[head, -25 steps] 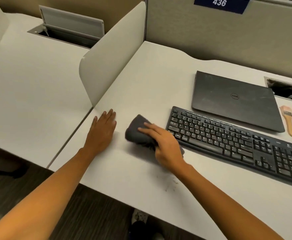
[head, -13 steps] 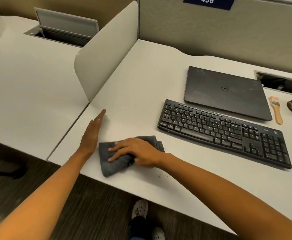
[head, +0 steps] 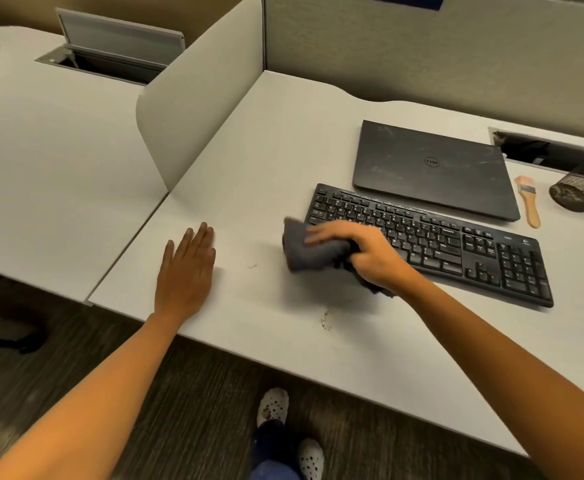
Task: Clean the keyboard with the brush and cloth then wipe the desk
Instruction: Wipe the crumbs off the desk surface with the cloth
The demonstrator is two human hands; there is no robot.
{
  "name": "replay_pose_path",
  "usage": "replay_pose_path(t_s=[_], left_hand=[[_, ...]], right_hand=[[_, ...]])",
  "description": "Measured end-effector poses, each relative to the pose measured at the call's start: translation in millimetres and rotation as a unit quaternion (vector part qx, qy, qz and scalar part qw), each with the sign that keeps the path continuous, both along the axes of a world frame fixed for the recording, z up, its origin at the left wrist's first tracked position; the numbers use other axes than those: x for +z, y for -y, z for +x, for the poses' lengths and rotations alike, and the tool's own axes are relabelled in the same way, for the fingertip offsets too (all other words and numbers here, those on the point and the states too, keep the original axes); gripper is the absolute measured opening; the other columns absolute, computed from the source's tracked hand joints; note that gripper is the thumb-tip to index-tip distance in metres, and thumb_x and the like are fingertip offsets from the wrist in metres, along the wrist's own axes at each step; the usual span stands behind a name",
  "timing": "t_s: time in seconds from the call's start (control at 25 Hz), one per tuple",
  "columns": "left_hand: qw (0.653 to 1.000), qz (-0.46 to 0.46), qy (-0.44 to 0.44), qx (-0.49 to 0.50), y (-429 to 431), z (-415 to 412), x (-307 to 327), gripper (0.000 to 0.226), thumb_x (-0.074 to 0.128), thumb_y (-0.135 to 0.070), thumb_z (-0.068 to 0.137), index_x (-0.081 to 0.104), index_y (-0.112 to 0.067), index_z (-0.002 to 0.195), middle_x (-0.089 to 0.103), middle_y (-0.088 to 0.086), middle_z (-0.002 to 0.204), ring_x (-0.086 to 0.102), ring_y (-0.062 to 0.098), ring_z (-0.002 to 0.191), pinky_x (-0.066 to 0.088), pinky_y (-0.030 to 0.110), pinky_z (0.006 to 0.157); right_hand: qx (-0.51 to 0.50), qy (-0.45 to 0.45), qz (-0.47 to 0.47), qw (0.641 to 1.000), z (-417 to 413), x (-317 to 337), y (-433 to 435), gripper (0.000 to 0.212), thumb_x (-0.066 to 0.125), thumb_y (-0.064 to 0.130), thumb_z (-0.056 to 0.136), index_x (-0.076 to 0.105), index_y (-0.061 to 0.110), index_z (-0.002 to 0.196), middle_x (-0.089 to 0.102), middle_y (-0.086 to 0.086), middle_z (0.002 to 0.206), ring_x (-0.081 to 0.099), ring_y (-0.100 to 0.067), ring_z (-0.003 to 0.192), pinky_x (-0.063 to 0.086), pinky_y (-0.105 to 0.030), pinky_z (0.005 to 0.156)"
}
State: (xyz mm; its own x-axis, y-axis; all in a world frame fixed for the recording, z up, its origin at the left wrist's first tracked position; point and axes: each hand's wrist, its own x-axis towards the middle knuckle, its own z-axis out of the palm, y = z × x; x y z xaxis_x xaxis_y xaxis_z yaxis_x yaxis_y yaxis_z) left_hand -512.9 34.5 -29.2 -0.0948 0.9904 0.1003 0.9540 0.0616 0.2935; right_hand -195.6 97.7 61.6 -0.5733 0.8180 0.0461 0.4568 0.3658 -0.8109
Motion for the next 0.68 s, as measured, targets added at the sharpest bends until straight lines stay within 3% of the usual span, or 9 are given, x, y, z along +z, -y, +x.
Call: replay_pose_path(t_s=[0.12, 0.24, 0.36, 0.44, 0.68], left_hand=[[1.0, 0.0, 0.01, -0.001, 0.6, 1.3, 0.9, 0.071, -0.009, -0.048, 0.093, 0.012, -0.022, 0.156, 0.01, -0.009, 0.162, 0.006, 0.013, 0.15, -0.003, 0.035, 0.12], [0.999, 0.004, 0.041, 0.005, 0.3, 0.2, 2.9, 0.071, -0.007, -0.048, 0.094, 0.014, -0.023, 0.156, 0.012, -0.009, 0.162, 0.006, 0.01, 0.15, -0.005, 0.031, 0.12], [0.988, 0.034, 0.148, 0.02, 2.6, 1.6, 6.3, 0.061, 0.007, -0.038, 0.099, 0.02, -0.02, 0.156, 0.025, -0.006, 0.159, 0.017, 0.005, 0.146, -0.006, 0.019, 0.118], [0.982, 0.042, 0.18, 0.03, 4.8, 1.7, 8.0, 0.059, 0.011, -0.033, 0.099, 0.022, -0.019, 0.155, 0.027, -0.005, 0.158, 0.02, 0.003, 0.144, -0.006, 0.014, 0.116], [0.998, 0.016, 0.057, 0.004, 2.0, -2.5, -0.7, 0.072, -0.005, -0.046, 0.092, 0.015, -0.017, 0.156, 0.012, -0.004, 0.162, 0.007, 0.011, 0.15, -0.011, 0.021, 0.117]], right_hand=[[-0.038, 0.078, 0.092, 0.992, -44.5, -14.3, -17.3, 0.059, 0.057, 0.005, 0.073, 0.062, 0.029, 0.126, 0.056, 0.004, 0.137, 0.053, -0.017, 0.124, 0.041, -0.041, 0.105], [-0.024, 0.177, 0.177, 0.968, -101.7, -33.9, -9.2, 0.06, 0.047, 0.034, 0.073, 0.06, 0.025, 0.13, 0.051, -0.009, 0.142, 0.056, -0.033, 0.118, 0.043, -0.045, 0.098], [-0.033, 0.249, 0.273, 0.929, -151.9, -51.2, 27.5, 0.052, 0.055, 0.04, 0.082, 0.053, 0.035, 0.134, 0.042, -0.008, 0.148, 0.049, -0.034, 0.115, 0.037, -0.043, 0.091], [-0.051, 0.276, 0.284, 0.917, -167.6, -62.4, 48.9, 0.054, 0.056, 0.044, 0.086, 0.048, 0.034, 0.139, 0.042, -0.008, 0.147, 0.046, -0.034, 0.113, 0.038, -0.043, 0.087], [-0.269, 0.295, 0.207, 0.893, -105.9, -64.4, 72.3, 0.06, 0.069, 0.033, 0.075, 0.054, 0.028, 0.133, 0.055, -0.015, 0.124, 0.054, -0.033, 0.087, 0.044, -0.038, 0.066]])
